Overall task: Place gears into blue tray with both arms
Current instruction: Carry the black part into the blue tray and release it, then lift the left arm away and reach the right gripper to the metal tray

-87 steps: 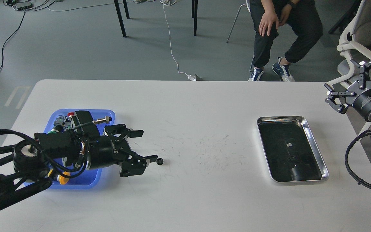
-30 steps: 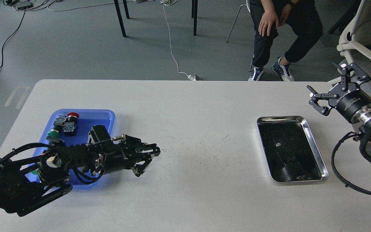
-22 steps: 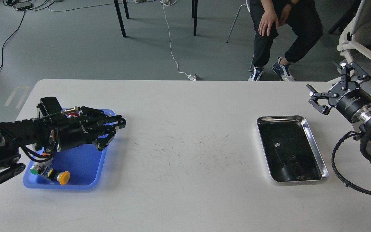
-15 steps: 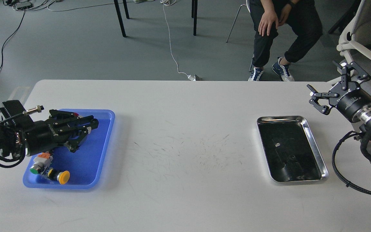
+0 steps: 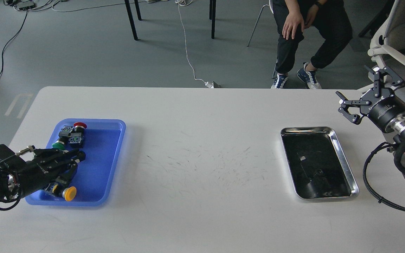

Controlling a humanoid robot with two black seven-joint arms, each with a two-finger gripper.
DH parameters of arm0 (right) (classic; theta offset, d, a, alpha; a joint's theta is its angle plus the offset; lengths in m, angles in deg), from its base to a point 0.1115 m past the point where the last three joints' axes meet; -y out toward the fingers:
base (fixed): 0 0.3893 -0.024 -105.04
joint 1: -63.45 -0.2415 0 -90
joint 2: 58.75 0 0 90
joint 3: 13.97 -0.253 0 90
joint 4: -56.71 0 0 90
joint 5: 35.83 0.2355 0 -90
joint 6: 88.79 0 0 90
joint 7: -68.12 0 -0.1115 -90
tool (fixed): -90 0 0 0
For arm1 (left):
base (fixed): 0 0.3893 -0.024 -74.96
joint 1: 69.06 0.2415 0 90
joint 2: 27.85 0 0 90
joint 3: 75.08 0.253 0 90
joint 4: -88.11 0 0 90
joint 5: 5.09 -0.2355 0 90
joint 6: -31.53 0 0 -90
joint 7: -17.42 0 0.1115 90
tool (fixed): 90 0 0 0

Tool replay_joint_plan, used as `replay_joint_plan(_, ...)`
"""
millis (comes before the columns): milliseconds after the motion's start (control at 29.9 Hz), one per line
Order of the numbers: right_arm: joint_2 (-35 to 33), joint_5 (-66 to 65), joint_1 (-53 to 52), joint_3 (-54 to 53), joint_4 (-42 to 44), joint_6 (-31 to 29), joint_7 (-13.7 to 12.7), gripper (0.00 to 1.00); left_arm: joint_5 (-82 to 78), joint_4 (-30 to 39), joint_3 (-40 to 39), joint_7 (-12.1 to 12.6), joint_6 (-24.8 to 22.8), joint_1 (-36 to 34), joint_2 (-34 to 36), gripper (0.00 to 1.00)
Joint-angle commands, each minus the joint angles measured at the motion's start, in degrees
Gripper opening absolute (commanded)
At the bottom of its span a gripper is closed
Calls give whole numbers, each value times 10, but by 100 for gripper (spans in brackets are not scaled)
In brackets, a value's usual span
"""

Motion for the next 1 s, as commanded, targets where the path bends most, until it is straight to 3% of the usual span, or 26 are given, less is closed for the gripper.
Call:
replay_joint_plan(0, 0, 0, 0, 0, 0, 0, 0, 96, 3, 0, 1, 0, -1, 0, -3, 16)
replay_joint_plan(435, 0, 0, 0, 0, 0, 0, 0, 96, 3, -5, 2, 0, -3, 4, -27, 24)
replay_joint_plan(770, 0, 0, 0, 0, 1, 0, 0, 96, 4, -69, 2, 0, -3, 4, -61, 33)
replay_joint_plan(870, 0, 0, 0, 0, 1, 0, 0, 96, 4, -73, 1, 0, -3, 3, -62, 38)
replay_joint_plan(971, 1, 0, 0, -1, 1, 0, 0, 96, 12, -72, 1, 0, -3, 2, -62, 50)
